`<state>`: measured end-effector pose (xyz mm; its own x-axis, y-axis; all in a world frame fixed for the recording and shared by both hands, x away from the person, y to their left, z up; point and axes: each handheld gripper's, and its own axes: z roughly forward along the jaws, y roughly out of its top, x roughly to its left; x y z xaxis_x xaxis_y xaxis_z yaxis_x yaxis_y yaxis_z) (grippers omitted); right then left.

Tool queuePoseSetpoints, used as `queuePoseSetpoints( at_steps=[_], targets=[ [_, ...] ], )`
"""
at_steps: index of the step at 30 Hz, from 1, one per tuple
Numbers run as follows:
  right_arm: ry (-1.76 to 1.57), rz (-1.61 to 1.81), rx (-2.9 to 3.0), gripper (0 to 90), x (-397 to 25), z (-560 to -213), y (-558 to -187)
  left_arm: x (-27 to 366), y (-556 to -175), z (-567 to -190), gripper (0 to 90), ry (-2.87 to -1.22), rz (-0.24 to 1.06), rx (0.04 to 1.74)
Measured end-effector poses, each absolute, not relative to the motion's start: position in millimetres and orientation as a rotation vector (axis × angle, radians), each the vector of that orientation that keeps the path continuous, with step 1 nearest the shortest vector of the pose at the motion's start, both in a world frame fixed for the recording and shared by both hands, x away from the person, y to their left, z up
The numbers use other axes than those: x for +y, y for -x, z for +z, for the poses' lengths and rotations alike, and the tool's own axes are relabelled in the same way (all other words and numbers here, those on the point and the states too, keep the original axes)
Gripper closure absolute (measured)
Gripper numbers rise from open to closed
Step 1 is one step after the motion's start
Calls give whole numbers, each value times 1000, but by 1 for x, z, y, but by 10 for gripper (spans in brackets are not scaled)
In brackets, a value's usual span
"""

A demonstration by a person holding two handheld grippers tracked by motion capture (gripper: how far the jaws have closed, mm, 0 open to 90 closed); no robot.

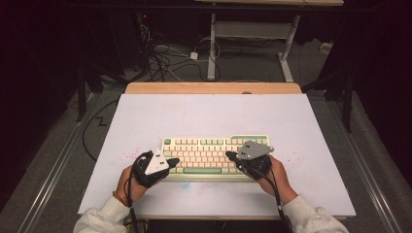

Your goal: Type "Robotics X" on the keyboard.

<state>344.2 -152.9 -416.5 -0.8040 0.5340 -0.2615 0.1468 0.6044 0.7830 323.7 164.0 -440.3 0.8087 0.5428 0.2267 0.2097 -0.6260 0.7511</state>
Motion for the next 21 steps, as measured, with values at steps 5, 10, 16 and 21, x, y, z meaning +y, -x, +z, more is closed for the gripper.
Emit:
queuePoseSetpoints(
  at_steps=[5,10,16,21],
  targets=[
    [-540,1094,2351,900,-158,-415,-340,154,-328,-443,877,-2236,537,536],
    [-545,1097,2353,900,-161,-415,-336,143,-333,-446,877,-2259,526,510],
    [-547,1099,2350,900,-166,-415,-332,135,-336,-447,877,-2273,514,491],
    [-552,1097,2350,900,-170,-414,-330,132,-339,-449,876,-2285,498,487]
  ],
)
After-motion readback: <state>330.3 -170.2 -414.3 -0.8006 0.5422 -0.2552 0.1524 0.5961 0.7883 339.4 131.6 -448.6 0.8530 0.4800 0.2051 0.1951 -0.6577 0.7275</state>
